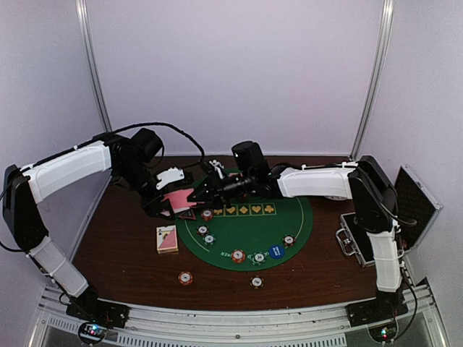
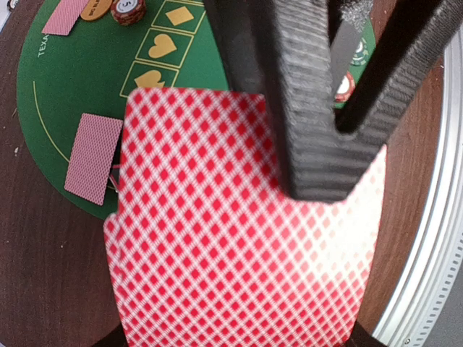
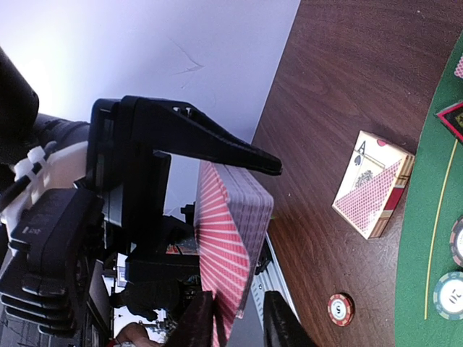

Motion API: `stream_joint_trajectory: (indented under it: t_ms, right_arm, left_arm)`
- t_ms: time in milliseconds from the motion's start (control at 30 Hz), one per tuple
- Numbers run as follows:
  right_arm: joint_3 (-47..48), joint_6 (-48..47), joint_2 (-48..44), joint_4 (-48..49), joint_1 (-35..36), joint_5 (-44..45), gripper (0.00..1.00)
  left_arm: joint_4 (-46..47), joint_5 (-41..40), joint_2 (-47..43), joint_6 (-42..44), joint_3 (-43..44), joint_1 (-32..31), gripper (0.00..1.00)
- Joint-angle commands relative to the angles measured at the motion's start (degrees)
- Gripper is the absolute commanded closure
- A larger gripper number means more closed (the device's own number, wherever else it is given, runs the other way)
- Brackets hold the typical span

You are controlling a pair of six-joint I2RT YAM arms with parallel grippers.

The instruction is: Distribute texas hold em gaming equipment

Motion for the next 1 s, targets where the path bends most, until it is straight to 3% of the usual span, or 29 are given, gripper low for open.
stream_joint_trajectory:
  t_ms: [0, 433, 667, 833, 967]
  right_arm:
    - [-0.02, -1.14, -3.81, -1.48, -0.34, -0.62, 0.76]
    - [-2.96, 3.76, -5.83, 4.19, -0.91, -1.61, 1.00]
    - [-7.89, 5.87, -7.64, 6.76, -3.00, -2.02, 1.00]
    - [-13.18, 0.27, -12.16, -0.61, -6.14, -1.71, 1.00]
    - [-17.25, -8.95, -15.88, -13.24, -9.54, -0.18, 1.00]
  left_arm:
    - [1.31, 0.22, -1.55, 0.86, -0.27, -0.13, 1.00]
    - [1.32, -1.16, -1.36, 1.02, -0.27, -0.13, 1.00]
    - [1.26, -1.50, -1.84, 1.13, -0.52, -0.13, 1.00]
    - [1.25, -1.88, -2.06, 1.37, -0.80, -0.13, 1.00]
    - [1.03, -1.70, -1.97, 1.42, -0.67, -0.13, 1.00]
